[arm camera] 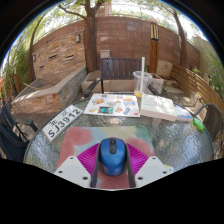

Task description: Arrange mouse

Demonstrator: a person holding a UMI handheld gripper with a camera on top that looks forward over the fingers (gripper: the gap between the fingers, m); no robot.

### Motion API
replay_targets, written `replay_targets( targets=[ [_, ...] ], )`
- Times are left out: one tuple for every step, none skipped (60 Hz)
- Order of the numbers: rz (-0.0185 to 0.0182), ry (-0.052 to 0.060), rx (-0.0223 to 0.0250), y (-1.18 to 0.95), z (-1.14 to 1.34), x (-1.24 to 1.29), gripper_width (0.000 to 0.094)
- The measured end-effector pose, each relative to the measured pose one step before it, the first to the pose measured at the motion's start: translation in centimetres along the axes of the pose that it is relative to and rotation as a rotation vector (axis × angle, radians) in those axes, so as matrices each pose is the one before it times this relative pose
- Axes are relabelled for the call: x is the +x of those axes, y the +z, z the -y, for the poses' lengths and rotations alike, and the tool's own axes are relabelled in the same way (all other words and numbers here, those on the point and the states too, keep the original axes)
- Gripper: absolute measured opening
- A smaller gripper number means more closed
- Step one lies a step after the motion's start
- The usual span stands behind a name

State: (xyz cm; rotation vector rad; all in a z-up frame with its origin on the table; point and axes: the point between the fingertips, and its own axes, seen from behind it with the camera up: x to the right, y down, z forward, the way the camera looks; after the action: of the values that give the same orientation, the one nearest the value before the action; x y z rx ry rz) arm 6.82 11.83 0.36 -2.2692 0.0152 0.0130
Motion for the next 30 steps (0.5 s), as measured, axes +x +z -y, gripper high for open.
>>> replay_targets(
  targets=[
    [-0.00164, -0.0070, -0.00948, -0.044, -0.171, -0.085, 0.0452],
    [0.00108, -0.0062, -0.00618, -0.008, -0.155, -0.075, 0.0475],
    [-0.00137, -0.0045, -0.00159, -0.123, -0.028, 0.001, 0.0492],
    [-0.00917, -0.0029, 0.00391, -0.180, 0.055, 0.188, 0.0515],
    [-0.00894, -0.0034, 0.00443, -0.255, 0.174, 0.172, 0.0541],
    [-0.00611, -0.0026, 0.00360, -0.336, 0.168, 0.093, 0.0572],
    [-0.00214, -0.0026, 0.00185, 0.588, 0.121, 0.196, 0.0604],
    [-0.00391, -0.0023, 0.00513, -0.607, 0.161, -0.072, 0.0647],
    [-0.00231, -0.0026, 0.00471, -0.608, 0.184, -0.045, 0.0697],
    [-0.00146, -0.0025, 0.00377, -0.613, 0.200, -0.080, 0.0742],
    [-0.00039, -0.0022, 0.00261, -0.689, 0.203, -0.092, 0.0786],
    [0.00029, -0.0023, -0.00177, -0.484, 0.069, 0.064, 0.0821],
    [-0.00020, 0.0000, 0.00262, -0.808, 0.234, -0.054, 0.0841],
    [-0.00286, 0.0010, 0.00373, -0.857, 0.276, 0.022, 0.0849],
    [-0.00407, 0.0009, 0.00411, -0.930, 0.283, 0.008, 0.0852],
    [-0.00387, 0.0009, 0.00348, -0.900, 0.509, -0.003, 0.0851],
    [-0.00432, 0.0004, 0.00461, -0.985, 0.278, 0.022, 0.0851],
    [-0.00368, -0.0006, 0.00517, -1.019, 0.262, -0.004, 0.0849],
    [-0.00366, -0.0011, 0.00435, -1.004, 0.194, -0.004, 0.0849],
    [-0.00505, -0.0010, 0.00278, -1.002, 0.160, 0.002, 0.0851],
    [-0.00385, -0.0019, -0.00050, -0.804, 0.233, -0.023, 0.0851],
    [-0.00414, -0.0017, 0.00093, -0.992, 0.094, -0.020, 0.0851],
    [-0.00427, -0.0023, 0.00140, -0.965, 0.117, -0.023, 0.0850],
    [-0.00521, -0.0023, 0.00089, -0.931, 0.108, -0.004, 0.0849],
    [-0.00574, -0.0025, 0.00008, -0.926, 0.036, 0.016, 0.0848],
    [-0.00525, -0.0019, 0.00008, -0.909, 0.050, -0.004, 0.0849],
    [-0.00528, -0.0007, 0.00026, -0.893, 0.037, -0.001, 0.0851],
    [-0.00436, -0.0003, -0.00044, -1.113, 0.139, 0.152, 0.0851],
    [-0.00539, -0.0003, -0.00019, -0.835, 0.005, 0.002, 0.0852],
    [-0.00503, -0.0002, -0.00072, -0.785, -0.036, 0.031, 0.0850]
  ],
)
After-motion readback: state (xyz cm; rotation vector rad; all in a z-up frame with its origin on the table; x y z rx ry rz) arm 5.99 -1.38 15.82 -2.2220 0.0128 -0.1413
